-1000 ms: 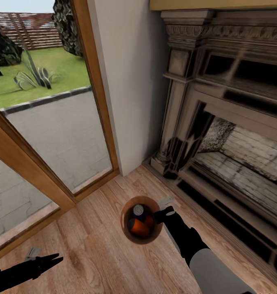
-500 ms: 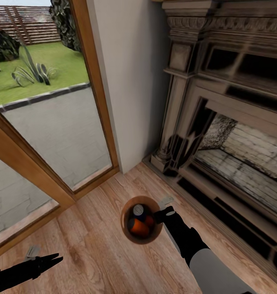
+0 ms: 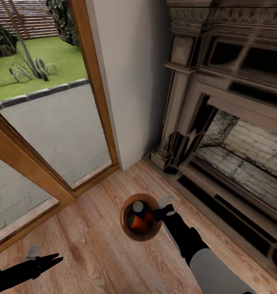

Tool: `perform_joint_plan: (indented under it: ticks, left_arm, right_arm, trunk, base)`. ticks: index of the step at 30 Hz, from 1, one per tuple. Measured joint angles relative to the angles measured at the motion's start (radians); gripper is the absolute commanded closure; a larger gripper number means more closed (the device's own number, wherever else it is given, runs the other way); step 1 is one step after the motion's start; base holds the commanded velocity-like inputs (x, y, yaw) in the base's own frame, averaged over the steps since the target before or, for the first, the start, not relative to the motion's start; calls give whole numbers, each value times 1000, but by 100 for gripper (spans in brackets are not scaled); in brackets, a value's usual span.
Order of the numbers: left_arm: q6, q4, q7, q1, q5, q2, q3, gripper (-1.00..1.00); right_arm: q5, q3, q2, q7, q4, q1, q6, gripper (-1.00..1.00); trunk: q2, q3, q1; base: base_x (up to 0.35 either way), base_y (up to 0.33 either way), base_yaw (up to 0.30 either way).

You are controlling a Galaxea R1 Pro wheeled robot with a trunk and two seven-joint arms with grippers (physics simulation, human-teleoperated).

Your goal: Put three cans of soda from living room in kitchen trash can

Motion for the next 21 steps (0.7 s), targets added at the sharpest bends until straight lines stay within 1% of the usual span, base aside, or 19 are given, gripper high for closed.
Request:
perform_joint_plan:
  ticks: [9, 21]
  left_arm:
    - [0, 0, 1, 0, 0, 0, 0, -100]
    - [0, 0, 1, 0, 0, -2, 0, -100]
  right_arm:
    - [2, 24, 0, 0, -39, -1, -20, 100]
    - [2, 28, 0, 0, -45, -1, -21, 100]
  trunk:
    - [0, -5, 0]
    - [0, -22, 0]
  base:
    - [0, 0, 0]
    - [0, 0, 0]
